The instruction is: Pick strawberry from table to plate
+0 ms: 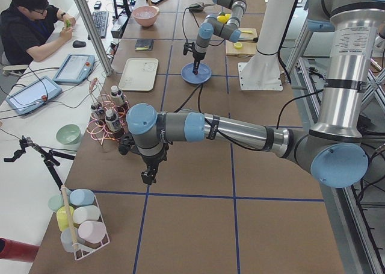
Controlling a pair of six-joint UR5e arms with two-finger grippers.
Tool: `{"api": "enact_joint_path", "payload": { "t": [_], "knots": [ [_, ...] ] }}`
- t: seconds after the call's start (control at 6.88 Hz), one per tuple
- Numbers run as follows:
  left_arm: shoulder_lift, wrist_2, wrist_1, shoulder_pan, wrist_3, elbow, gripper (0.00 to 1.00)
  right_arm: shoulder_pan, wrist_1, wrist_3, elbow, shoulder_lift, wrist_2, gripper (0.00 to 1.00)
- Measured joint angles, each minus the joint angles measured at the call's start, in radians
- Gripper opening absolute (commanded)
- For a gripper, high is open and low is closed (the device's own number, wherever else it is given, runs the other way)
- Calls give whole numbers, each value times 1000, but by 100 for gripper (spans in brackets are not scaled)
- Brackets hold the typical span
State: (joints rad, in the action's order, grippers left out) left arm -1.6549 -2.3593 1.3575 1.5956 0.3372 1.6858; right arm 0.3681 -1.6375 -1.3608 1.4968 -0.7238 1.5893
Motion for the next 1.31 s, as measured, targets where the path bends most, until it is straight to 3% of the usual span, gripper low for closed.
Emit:
{"api": "enact_joint_path", "payload": {
  "t": [0.44,0.73,1.02,1.31],
  "knots": [
    [2,0,0,1,-1,-2,100,-1,3,5,7,4,0,100],
    [2,2,1,0,-2,-11,100,59,6,49,64,3,43,100],
    [37,4,0,1,-3,-18,100,218,3,187,179,-71,214,100],
    [84,-2,5,5,-7,-23,100,406,2,433,284,-221,378,100]
  ]
}}
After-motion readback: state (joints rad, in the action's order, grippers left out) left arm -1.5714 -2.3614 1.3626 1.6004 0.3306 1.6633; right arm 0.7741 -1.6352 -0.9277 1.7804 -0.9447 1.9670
